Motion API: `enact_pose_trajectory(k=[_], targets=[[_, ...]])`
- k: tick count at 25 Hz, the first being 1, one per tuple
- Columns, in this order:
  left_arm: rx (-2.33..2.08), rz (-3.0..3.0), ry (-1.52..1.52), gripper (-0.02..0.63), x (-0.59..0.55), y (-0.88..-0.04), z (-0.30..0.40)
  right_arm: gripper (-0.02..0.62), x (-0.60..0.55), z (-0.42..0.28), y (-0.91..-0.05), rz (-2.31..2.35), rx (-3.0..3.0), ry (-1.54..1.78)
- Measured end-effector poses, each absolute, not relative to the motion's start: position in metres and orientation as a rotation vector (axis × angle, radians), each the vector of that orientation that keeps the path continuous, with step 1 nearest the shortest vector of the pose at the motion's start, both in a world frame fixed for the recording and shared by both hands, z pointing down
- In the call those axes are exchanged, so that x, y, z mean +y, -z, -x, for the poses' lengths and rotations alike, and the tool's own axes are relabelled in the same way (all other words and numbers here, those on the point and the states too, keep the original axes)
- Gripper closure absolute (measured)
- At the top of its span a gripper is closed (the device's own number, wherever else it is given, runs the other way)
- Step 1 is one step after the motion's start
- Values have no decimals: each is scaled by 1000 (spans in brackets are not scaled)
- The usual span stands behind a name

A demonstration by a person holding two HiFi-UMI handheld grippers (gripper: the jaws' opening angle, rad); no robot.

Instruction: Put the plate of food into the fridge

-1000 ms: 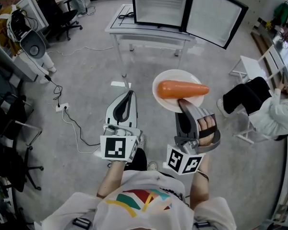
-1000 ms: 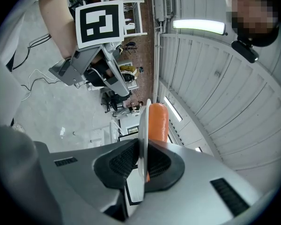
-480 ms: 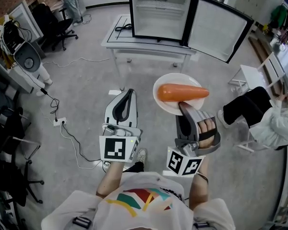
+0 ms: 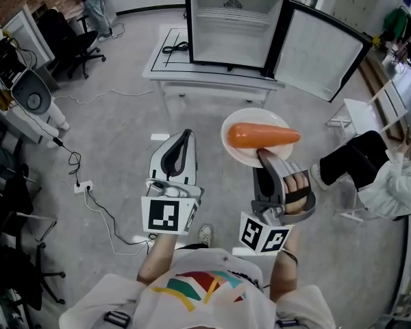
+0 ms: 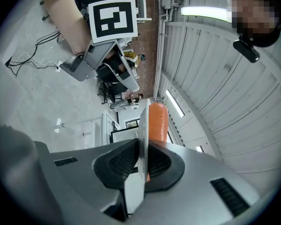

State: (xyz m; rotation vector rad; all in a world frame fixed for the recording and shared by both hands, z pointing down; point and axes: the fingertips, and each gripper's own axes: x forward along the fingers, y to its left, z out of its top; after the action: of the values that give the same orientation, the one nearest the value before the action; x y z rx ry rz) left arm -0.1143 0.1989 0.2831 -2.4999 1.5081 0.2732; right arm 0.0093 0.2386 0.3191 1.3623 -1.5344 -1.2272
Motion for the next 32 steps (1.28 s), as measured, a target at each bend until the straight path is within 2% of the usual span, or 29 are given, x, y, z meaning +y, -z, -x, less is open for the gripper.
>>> enact_pose_trajectory(k=[12, 25, 32], targets=[[1484, 2542, -292, 600, 142, -287, 136, 565, 191, 7, -326, -1356, -1498, 1177], [1460, 2496, -233, 600, 136, -285, 129, 565, 180, 5, -331, -1361, -1498, 1169], [1500, 2486, -232, 600, 92, -292, 122, 565, 130, 1, -333, -1335, -1533, 1201]])
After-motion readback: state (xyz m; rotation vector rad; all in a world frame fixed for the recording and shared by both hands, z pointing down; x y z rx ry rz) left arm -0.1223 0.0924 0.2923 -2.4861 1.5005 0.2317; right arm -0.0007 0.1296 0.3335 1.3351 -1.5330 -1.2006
